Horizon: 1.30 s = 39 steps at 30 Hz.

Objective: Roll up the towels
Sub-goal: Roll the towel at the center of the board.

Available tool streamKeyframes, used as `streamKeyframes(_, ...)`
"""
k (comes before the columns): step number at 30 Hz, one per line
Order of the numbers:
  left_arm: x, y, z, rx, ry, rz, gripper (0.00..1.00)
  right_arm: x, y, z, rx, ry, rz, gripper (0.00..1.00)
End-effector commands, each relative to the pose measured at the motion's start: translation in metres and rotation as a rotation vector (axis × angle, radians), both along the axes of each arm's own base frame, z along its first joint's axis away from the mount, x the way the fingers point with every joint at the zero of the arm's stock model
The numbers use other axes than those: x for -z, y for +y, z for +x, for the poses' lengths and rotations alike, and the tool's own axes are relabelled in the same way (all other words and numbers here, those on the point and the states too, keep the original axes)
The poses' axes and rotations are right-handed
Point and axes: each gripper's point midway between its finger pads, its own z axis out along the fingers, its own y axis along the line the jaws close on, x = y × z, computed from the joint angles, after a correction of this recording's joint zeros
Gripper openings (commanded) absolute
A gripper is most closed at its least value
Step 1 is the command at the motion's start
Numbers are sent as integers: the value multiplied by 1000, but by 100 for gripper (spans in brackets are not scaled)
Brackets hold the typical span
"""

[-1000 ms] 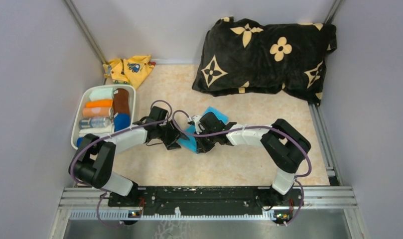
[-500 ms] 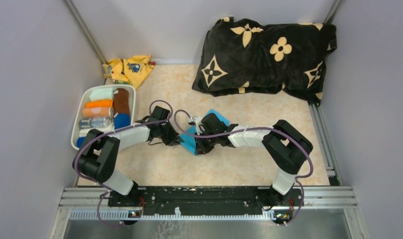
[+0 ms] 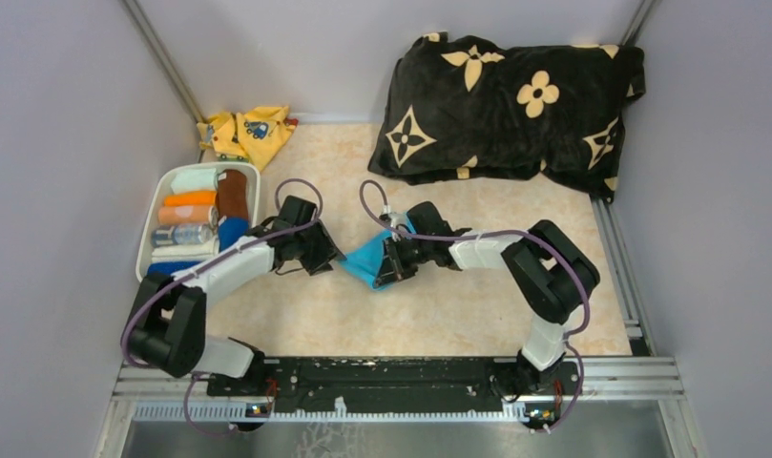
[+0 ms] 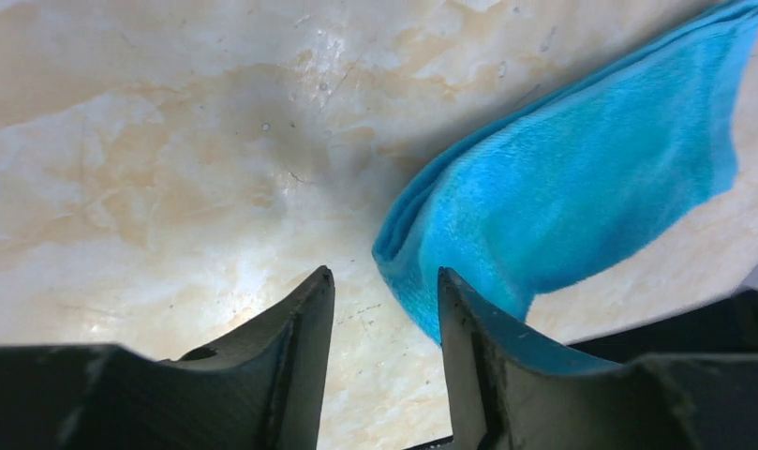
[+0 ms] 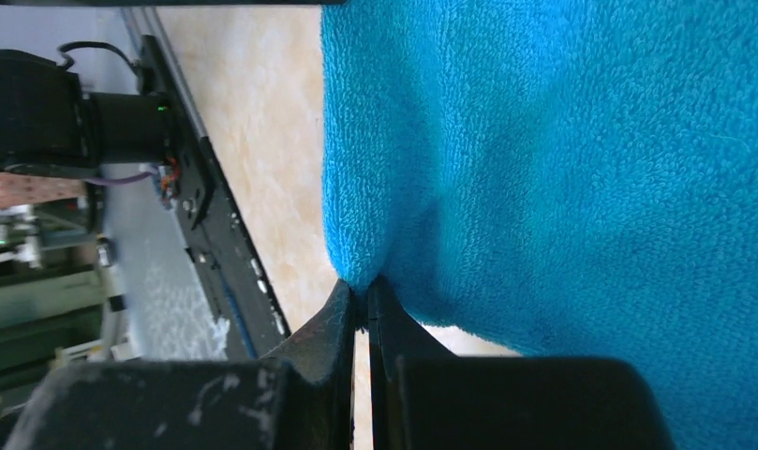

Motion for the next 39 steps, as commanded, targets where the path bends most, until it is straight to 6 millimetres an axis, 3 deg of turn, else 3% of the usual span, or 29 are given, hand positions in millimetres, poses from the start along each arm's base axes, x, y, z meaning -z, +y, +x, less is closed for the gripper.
streamKeyframes(1, -23, 17, 4, 23, -73, 38, 54, -14, 7, -3, -18, 143, 143, 0)
streamKeyframes(6, -26, 22, -9, 84, -98, -1, 63, -9, -2, 9, 64, 243, 190, 0)
streamKeyframes(19, -20, -13, -19, 241, -154, -225, 67, 25, -21, 14, 207, 384, 145, 0)
streamKeyframes(27, -5, -24, -6, 264, -134, -251, 56, 29, -23, 14, 232, 401, 137, 0)
streamKeyframes(31, 6, -26, -1, 261, -105, -242, 44, 29, -24, 15, 236, 393, 116, 0)
streamKeyframes(39, 18, -44, 7, 296, -67, -222, 39, 17, -32, 22, 224, 270, 26, 6)
